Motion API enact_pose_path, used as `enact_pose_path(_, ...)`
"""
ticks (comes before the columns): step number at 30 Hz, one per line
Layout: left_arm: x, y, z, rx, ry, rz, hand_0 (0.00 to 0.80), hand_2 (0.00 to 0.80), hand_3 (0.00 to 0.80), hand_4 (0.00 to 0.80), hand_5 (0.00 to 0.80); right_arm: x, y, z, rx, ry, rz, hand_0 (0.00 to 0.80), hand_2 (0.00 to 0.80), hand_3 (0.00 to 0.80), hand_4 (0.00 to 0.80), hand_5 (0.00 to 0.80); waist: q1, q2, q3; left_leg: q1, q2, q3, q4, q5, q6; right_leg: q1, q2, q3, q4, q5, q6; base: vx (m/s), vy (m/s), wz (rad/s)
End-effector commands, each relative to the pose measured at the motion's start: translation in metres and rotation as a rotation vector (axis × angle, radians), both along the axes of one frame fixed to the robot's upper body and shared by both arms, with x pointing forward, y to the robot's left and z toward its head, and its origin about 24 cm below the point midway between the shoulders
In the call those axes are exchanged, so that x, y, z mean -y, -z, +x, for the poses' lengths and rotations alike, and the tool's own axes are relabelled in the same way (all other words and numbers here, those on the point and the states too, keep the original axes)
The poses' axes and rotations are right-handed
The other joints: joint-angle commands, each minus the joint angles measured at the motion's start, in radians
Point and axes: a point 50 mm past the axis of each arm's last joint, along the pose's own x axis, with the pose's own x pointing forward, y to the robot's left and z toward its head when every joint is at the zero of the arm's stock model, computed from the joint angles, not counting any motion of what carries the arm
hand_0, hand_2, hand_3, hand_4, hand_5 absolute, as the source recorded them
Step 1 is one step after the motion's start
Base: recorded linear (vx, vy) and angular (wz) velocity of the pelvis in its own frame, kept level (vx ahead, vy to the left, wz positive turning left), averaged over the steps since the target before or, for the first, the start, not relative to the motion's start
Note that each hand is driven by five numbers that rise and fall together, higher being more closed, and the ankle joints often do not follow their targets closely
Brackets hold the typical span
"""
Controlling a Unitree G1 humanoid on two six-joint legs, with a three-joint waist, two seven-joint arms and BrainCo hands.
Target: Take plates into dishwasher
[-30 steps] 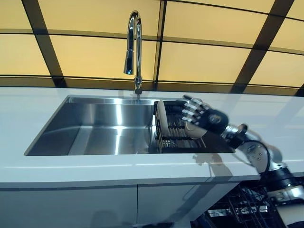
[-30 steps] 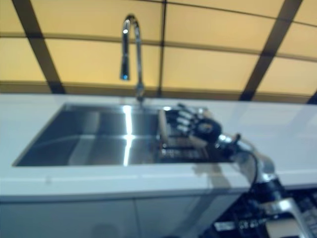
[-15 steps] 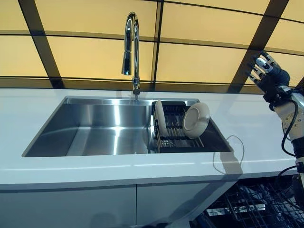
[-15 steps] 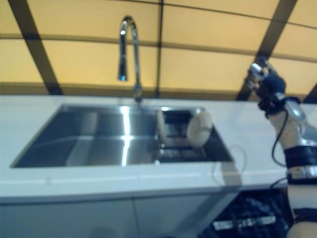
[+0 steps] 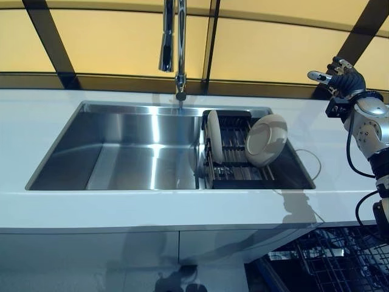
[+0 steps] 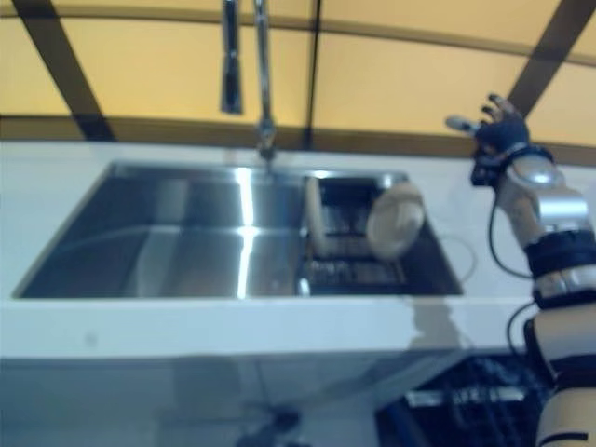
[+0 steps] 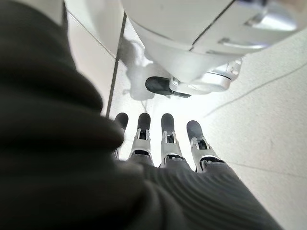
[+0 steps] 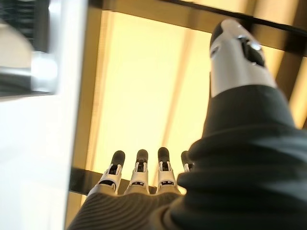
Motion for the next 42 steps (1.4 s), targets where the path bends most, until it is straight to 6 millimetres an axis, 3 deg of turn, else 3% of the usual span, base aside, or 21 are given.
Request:
enact_pose_path(1,-0.011,-0.005,0.013,0.012,0.008,0.032,0.0,0.0,0.0,0.0,0.0,-0.002,-0.061,-0.007,0.165,0.035,-0.054,0.0,0.0,0.0,0.0,0.0,0.03,-0.012,0.031,-0.029,-0.001,-0.042,-0.004,-0.03,-0.008,-0.021,-0.031,-0.045,-0.001,0.005,0.049,-0.039,0.007,0.03)
enact_pose_path(8,-0.01,-0.007,0.024,0.049,-0.003,0.024,0.0,0.0,0.0,0.0,0.0,-0.009,-0.066,-0.004,0.163,0.039,-0.064,0.0,0.0,0.0,0.0,0.0,0.032,-0.004,0.07,-0.068,-0.003,-0.045,-0.004,-0.018,-0.01,-0.06,-0.035,-0.052,-0.001,0.015,0.05,-0.043,0.006,0.02)
enact_pose_path(21,-0.014,-0.009,0.027,0.064,0.016,0.033,0.0,0.0,0.0,0.0,0.0,-0.007,-0.067,-0.003,0.105,0.025,-0.12,0.0,0.0,0.0,0.0,0.0,0.031,-0.01,0.078,-0.069,0.001,-0.038,-0.004,-0.022,-0.014,-0.064,-0.036,-0.054,-0.001,0.015,0.05,0.0,-0.001,0.0)
enact_pose_path(42,-0.011,-0.009,0.032,0.078,0.017,0.035,0.0,0.0,0.0,0.0,0.0,-0.006,-0.019,0.009,-0.139,-0.057,-0.074,0.0,0.0,0.0,0.0,0.0,0.028,-0.018,0.068,-0.041,0.004,-0.018,-0.004,-0.034,-0.014,-0.041,-0.036,-0.043,-0.001,0.01,0.05,0.0,0.001,-0.01)
